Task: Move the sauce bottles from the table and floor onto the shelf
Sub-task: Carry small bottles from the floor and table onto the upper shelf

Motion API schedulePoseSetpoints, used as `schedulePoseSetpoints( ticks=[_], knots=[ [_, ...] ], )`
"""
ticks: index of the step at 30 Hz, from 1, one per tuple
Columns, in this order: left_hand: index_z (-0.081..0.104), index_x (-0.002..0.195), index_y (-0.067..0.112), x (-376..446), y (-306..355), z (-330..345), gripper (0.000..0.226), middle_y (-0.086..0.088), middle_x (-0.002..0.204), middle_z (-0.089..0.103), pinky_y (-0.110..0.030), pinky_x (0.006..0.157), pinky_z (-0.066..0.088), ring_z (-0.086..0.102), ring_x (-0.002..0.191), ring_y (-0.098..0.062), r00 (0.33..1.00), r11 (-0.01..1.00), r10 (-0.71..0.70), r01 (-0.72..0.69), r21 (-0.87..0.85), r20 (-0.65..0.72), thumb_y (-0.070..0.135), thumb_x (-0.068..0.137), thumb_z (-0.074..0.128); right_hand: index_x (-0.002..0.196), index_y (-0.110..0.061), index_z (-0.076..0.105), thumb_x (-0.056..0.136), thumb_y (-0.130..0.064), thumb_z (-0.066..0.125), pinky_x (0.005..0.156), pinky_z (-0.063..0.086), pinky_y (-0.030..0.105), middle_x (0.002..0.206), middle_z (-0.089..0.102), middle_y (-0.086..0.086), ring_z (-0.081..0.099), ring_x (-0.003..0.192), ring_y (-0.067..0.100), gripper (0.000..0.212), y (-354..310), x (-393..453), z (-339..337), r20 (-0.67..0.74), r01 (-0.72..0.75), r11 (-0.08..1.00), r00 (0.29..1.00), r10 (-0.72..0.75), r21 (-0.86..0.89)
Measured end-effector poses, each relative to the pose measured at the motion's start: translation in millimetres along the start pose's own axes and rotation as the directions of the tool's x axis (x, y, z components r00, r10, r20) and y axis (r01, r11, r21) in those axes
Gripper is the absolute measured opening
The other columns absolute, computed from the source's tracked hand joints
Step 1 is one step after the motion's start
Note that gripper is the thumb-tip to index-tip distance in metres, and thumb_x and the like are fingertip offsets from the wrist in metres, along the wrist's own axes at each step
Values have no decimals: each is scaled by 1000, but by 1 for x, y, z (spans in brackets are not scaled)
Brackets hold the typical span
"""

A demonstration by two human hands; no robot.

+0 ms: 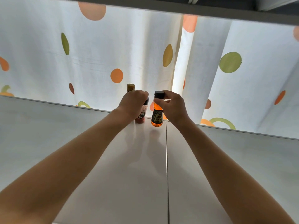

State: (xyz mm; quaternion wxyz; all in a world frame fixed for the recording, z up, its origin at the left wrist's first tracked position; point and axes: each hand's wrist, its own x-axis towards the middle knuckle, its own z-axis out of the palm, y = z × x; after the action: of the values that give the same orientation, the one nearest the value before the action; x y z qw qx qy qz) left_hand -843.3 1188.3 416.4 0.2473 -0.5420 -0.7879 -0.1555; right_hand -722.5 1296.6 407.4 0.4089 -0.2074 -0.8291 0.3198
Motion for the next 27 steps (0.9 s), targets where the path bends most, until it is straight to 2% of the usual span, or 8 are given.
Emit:
schedulePoseSetpoints(
  ticks=[3,6,10,13,15,18,23,27],
  knots=[
    [59,100,5,1,-5,4,15,-12,100,67,-31,69,46,66,90,-30,1000,1000,-16,16,-25,-6,5,87,65,119,-16,68,91,-24,69,86,53,33,102,64,-8,62,96,17,30,2,0,1,-2,-8,1000,1000,8,3],
    [59,103,5,2,-8,7,19,-14,103,67,-34,73,50,66,91,-32,999,999,-38,38,-26,-5,5,86,66,118,-15,68,90,-24,69,83,52,30,102,64,-8,62,94,16,29,5,0,2,-11,-7,1000,1000,7,-3],
    [59,106,8,1,-11,9,22,-10,103,66,-34,68,47,65,86,-31,999,999,-47,47,18,-28,14,87,67,118,-14,68,90,-22,70,81,49,25,101,64,-8,62,90,14,30,5,1,7,-28,-16,1000,999,16,0],
    [59,108,12,-2,-16,9,27,-5,105,65,-32,63,41,64,83,-28,999,999,-34,35,21,-42,22,86,70,114,-14,70,89,-21,71,83,51,29,97,65,-7,63,92,17,26,2,3,14,-14,-19,1000,1000,19,2],
    [60,111,14,-6,-20,6,29,-2,109,65,-33,63,45,65,83,-28,998,1000,5,-3,29,-57,24,86,70,111,-14,71,87,-22,72,86,52,33,97,67,-6,64,93,17,25,0,6,22,-8,-27,1000,1000,27,3],
    [62,114,15,-17,-28,-1,29,-2,109,66,-33,62,47,65,84,-28,994,998,60,-57,31,-88,20,86,68,111,-12,71,87,-23,72,89,53,37,100,71,-1,64,95,17,27,-1,14,32,-27,-48,999,998,48,-2],
    [66,107,11,-36,-43,-13,24,-6,100,69,-36,59,50,64,80,-30,986,997,73,-70,25,-150,10,84,63,111,-14,70,87,-22,72,87,52,33,97,67,-6,62,94,15,25,0,23,39,-36,-69,996,997,67,-51],
    [66,103,9,-48,-56,-16,19,-7,97,69,-39,66,51,62,86,-29,990,998,61,-61,7,-124,11,84,61,115,-13,68,89,-22,71,88,51,32,101,67,-4,61,96,16,28,3,23,42,-25,-94,993,995,92,-69]
  ],
)
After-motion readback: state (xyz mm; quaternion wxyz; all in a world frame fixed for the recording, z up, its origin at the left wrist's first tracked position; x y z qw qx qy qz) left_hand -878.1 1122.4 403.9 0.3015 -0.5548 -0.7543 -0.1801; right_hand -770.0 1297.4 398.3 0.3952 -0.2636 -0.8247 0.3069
